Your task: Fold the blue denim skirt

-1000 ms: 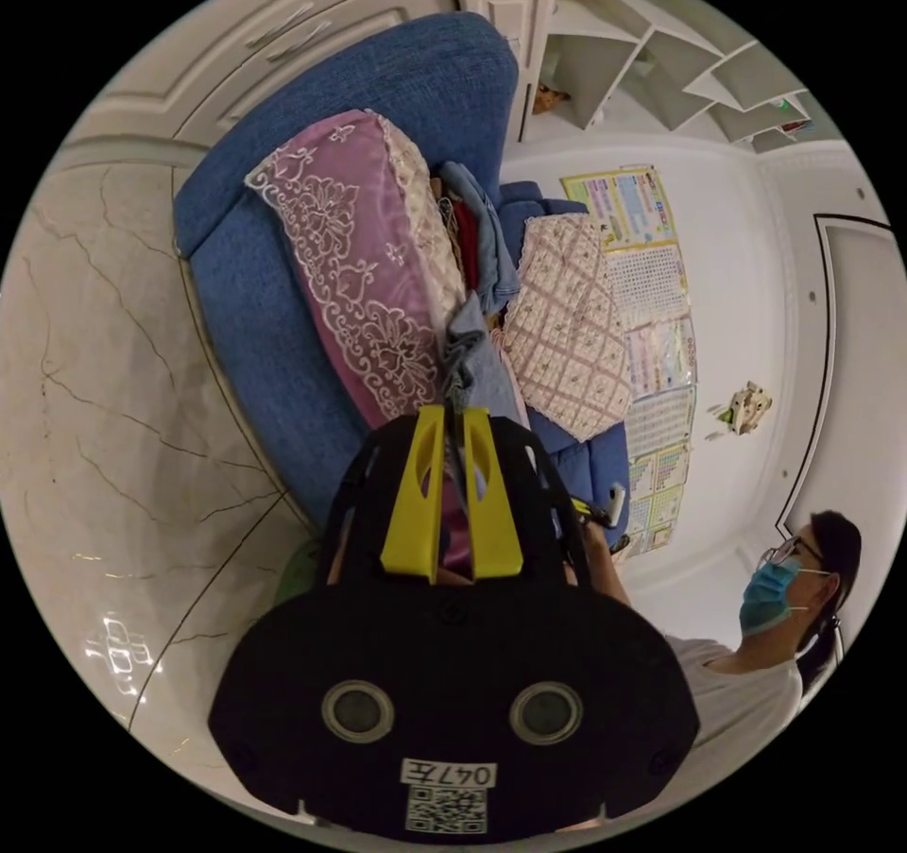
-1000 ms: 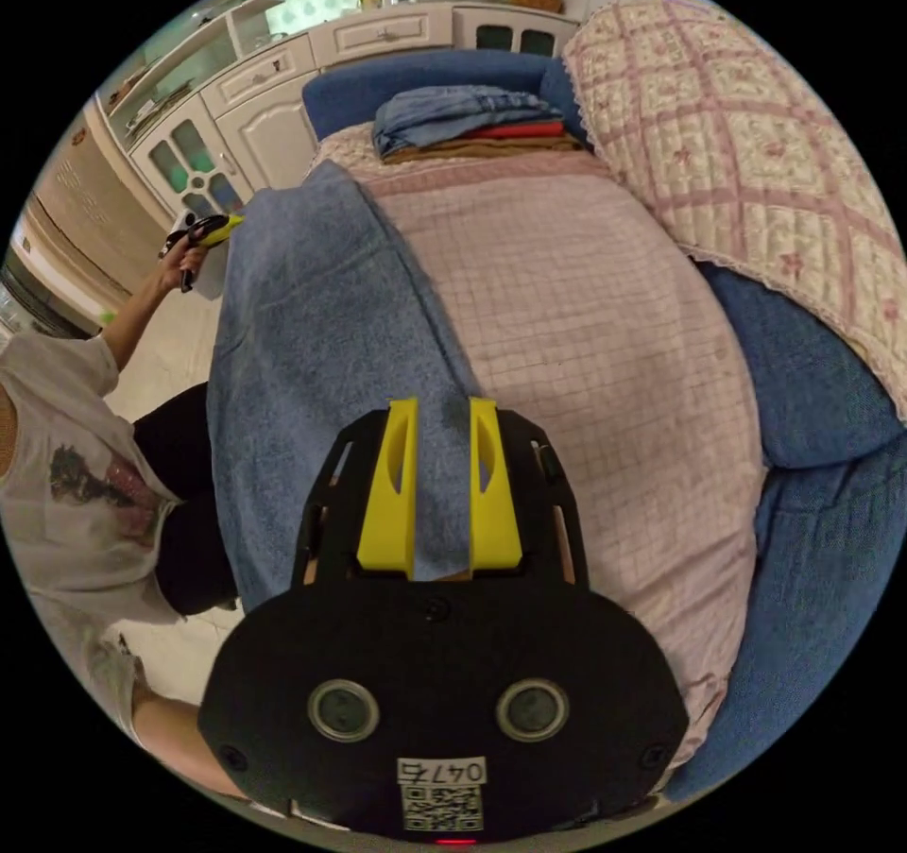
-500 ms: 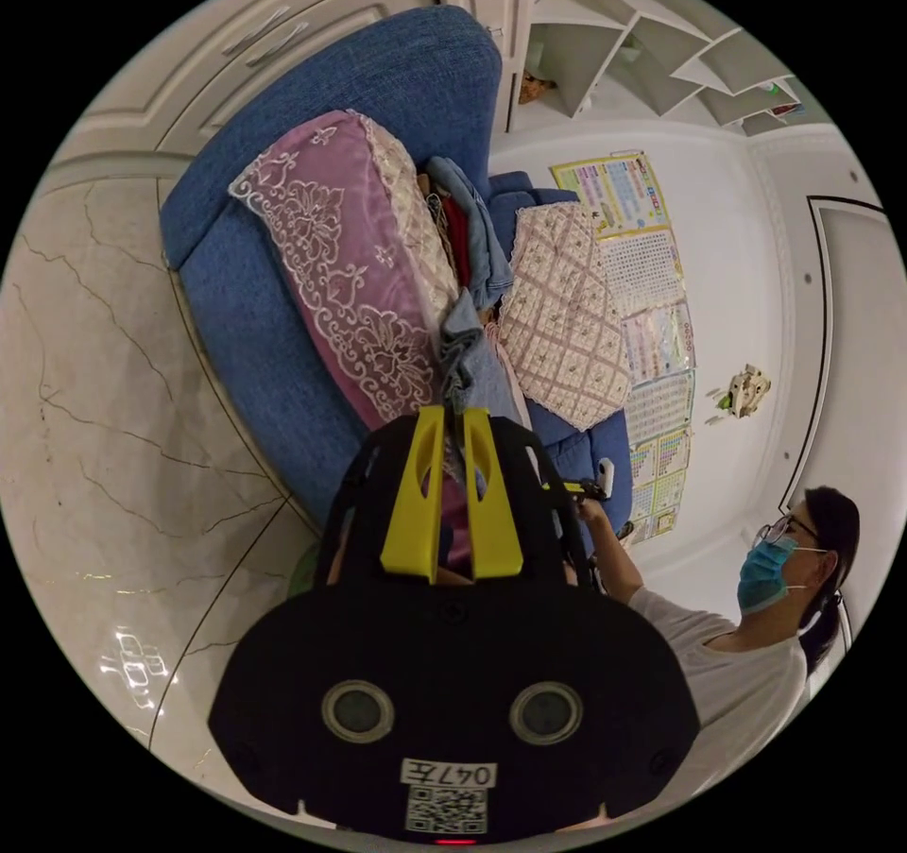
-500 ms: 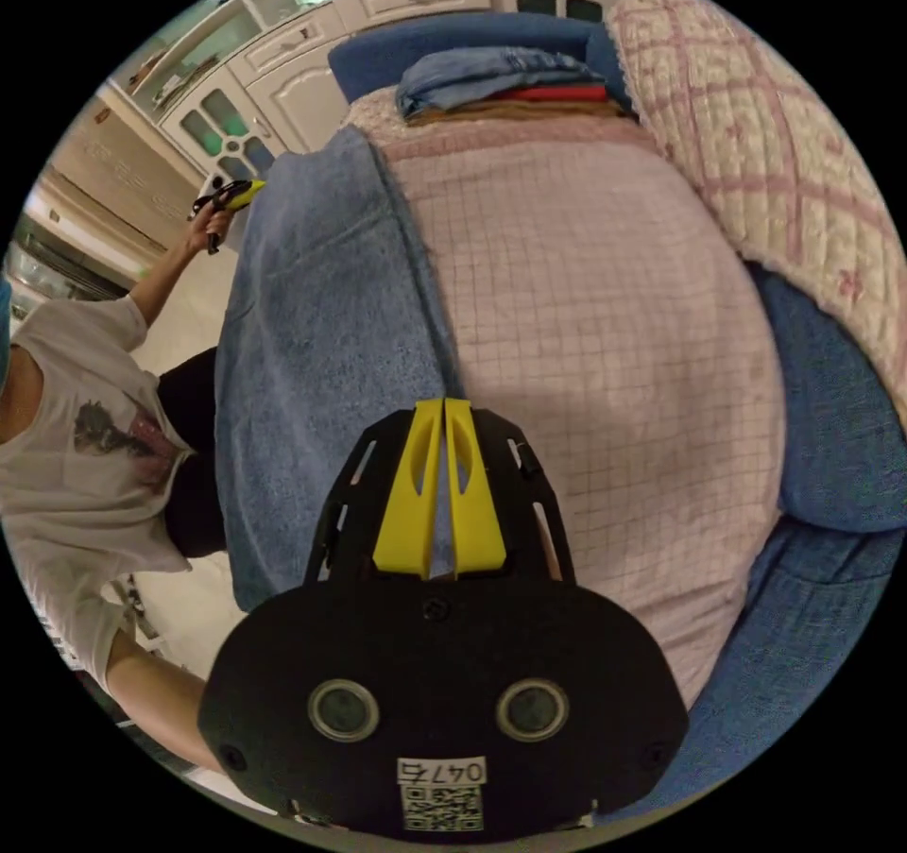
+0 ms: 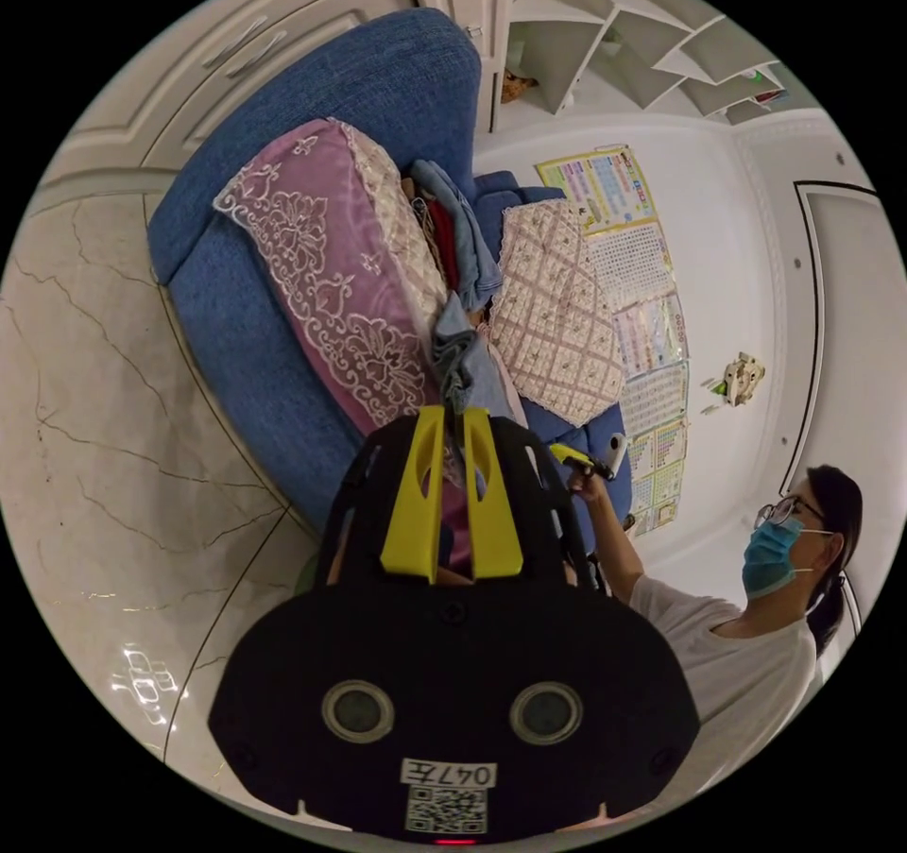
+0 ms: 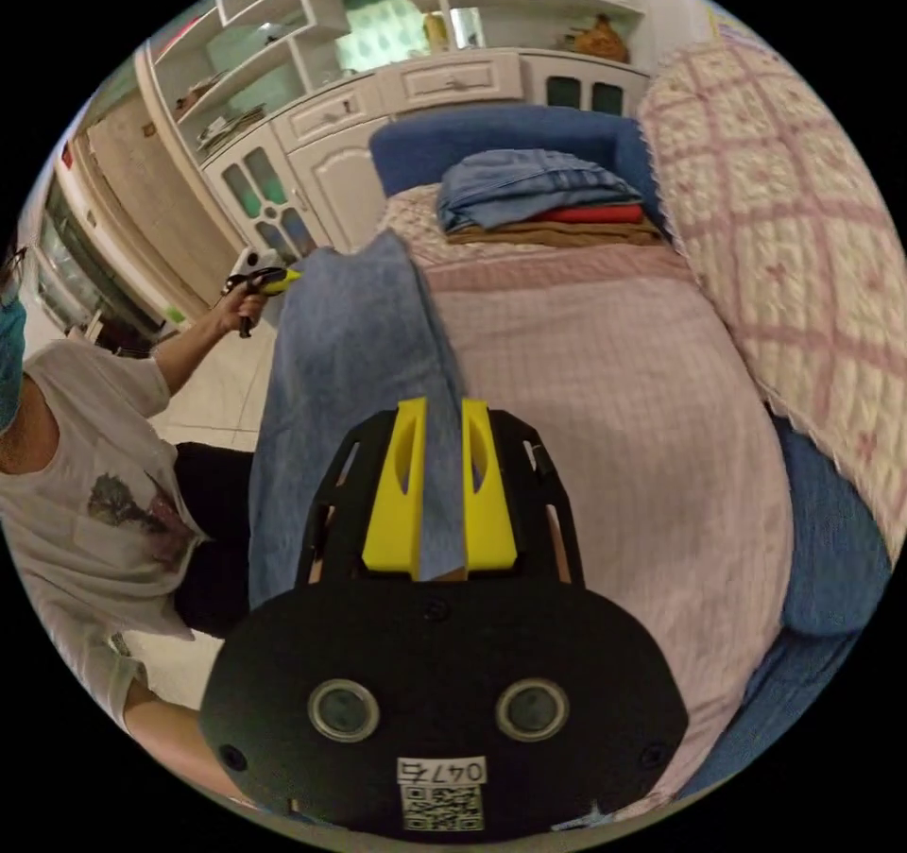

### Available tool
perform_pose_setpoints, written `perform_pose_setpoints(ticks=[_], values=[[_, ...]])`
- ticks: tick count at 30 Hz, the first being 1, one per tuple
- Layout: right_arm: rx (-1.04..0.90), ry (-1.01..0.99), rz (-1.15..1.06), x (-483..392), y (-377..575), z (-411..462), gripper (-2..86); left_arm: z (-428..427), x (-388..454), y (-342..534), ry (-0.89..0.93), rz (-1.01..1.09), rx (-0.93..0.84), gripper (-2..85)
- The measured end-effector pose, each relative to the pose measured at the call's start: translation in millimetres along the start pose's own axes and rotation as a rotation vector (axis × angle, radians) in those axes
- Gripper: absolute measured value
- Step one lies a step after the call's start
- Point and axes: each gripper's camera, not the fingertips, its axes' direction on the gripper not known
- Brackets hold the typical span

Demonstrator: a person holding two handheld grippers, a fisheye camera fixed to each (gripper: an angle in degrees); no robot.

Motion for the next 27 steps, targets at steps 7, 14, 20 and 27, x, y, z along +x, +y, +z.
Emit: perform_pose_setpoints(ticks=[7,14,20,27], values=[[-0.066,-0.114,0.003,16.1,-89.8,37.6,5.6,-38.3,-37.1,-2.8,0.035,-0.013,-0.005,1.5],[-0.107,-0.238,-0.025,15.5,-121.9,18.2,1.8,-71.7,-83.3,-1.4,0.053,-0.007,-0.010,1.7],[-0.087,-0.045,-0.096,-25.9,-133.3,-20.3,-1.0,-101.9,-81.1,-0.8,0.081,0.098,0.025,1.1],[0.155,0.202,-0.129,-70.5,-127.0,-78.2,-0.9,-147.7,-11.7,10.3,-0.118,0.478,0.171,0.9]])
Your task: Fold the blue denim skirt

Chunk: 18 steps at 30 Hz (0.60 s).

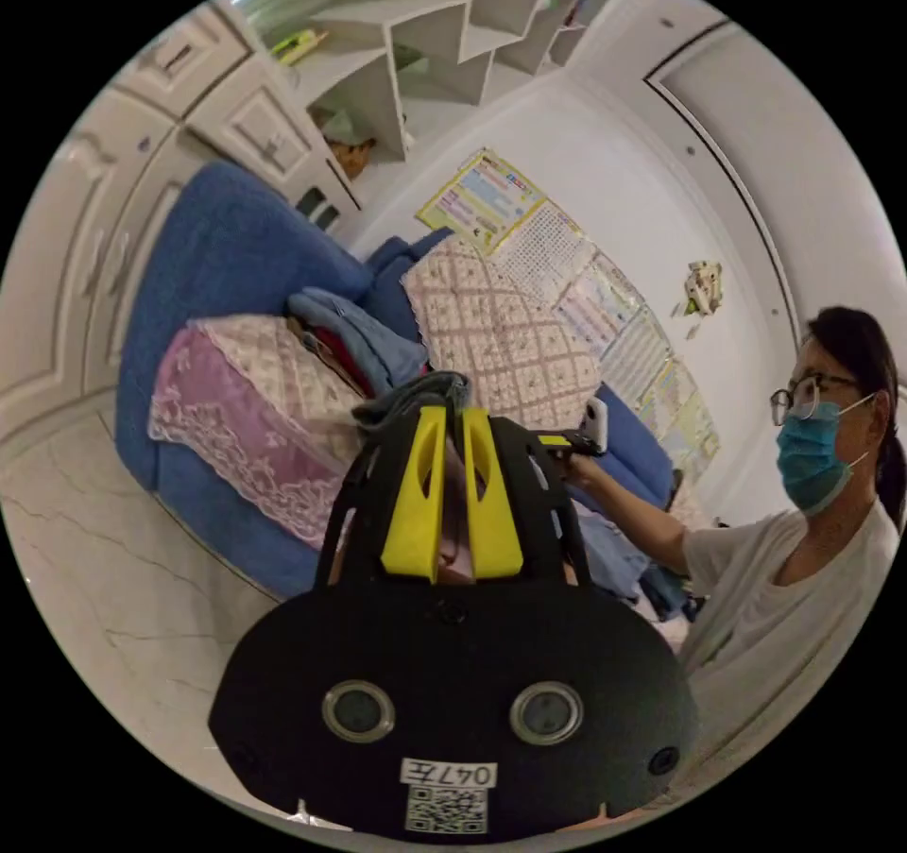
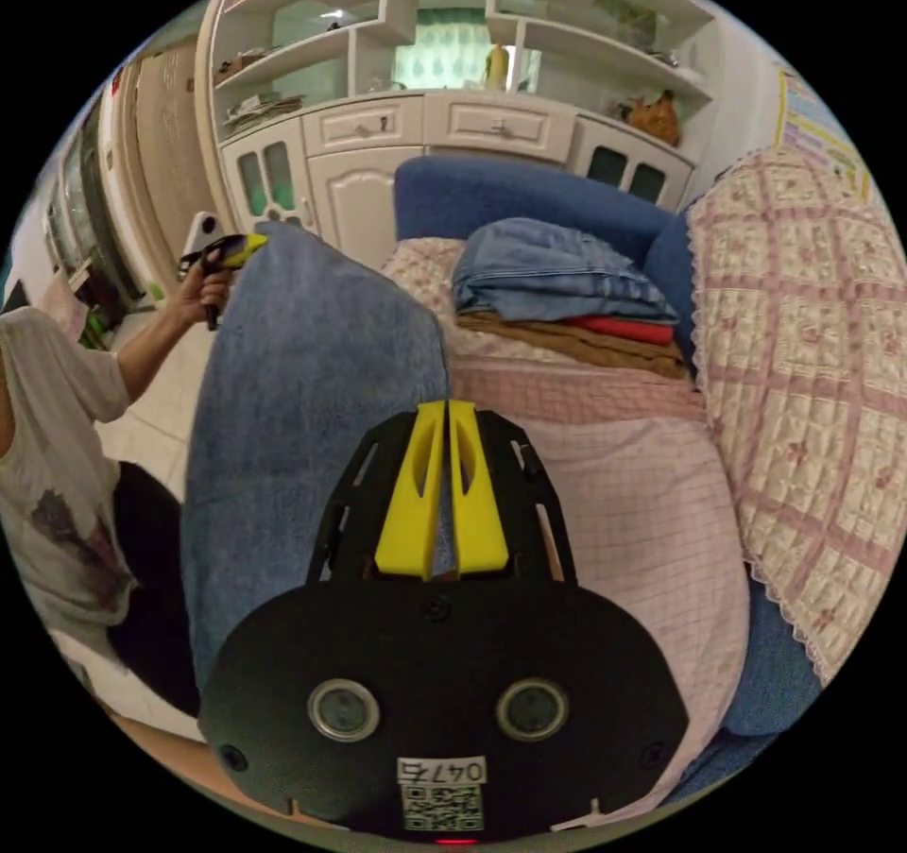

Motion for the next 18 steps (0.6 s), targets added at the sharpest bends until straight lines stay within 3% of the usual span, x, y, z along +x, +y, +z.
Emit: perform_pose_setpoints(ticks=[4,8,14,18], values=[[-0.216,-0.100,0.194,15.4,15.9,49.3,0.4,45.7,-127.2,103.0,-0.129,-0.340,-0.230,1.0],[0.038,-0.128,0.291,6.2,35.7,17.6,1.5,28.7,-212.7,216.2,0.104,-0.555,-0.126,1.1],[-0.129,-0.153,0.198,-38.2,35.9,32.4,2.1,7.8,-220.2,311.5,0.142,-0.473,-0.134,2.0],[-0.164,-0.114,0.245,-91.6,63.5,29.5,-0.3,-8.2,-181.4,380.2,0.143,-0.395,-0.080,1.7]])
